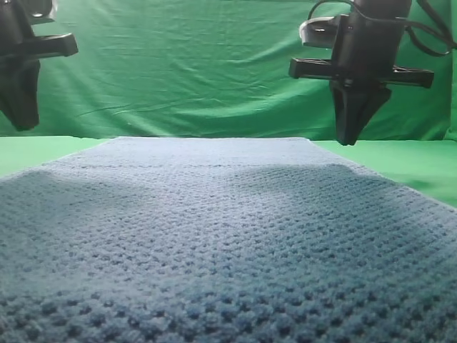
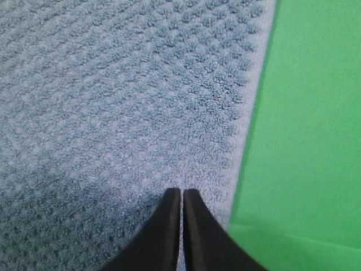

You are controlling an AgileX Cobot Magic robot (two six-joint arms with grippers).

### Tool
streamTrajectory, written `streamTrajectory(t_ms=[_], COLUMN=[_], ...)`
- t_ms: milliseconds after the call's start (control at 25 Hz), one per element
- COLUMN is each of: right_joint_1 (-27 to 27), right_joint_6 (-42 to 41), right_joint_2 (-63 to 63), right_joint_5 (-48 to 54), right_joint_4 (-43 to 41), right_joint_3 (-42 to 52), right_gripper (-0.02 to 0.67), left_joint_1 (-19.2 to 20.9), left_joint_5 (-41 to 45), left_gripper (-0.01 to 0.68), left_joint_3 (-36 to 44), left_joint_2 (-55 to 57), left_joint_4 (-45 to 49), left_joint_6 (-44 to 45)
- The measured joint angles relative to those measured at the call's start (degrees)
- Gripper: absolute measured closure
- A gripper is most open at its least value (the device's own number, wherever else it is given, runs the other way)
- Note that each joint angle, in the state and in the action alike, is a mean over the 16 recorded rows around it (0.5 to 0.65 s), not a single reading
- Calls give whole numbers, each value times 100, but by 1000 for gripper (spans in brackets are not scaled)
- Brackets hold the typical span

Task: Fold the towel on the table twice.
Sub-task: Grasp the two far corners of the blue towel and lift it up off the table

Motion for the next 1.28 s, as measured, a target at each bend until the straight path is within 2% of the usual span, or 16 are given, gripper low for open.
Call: streamTrajectory(t_ms=[160,480,640,800,1280], right_joint_1=[2,2,2,2,2], right_joint_6=[23,27,27,27,27], right_joint_2=[74,112,175,268,524], right_joint_5=[36,50,56,53,19], right_joint_4=[-64,-136,-141,-141,-144], right_joint_3=[-57,-73,-76,-79,-107], right_gripper=[446,130,28,5,34], left_joint_1=[-45,-53,-53,-53,-53], left_joint_5=[-92,-245,-264,-322,-603], left_gripper=[542,221,82,29,36], left_joint_3=[-10,-25,-31,-35,-88], left_joint_2=[108,231,341,484,860], left_joint_4=[-14,-88,-126,-149,-146], left_joint_6=[-5,-12,-15,-18,27])
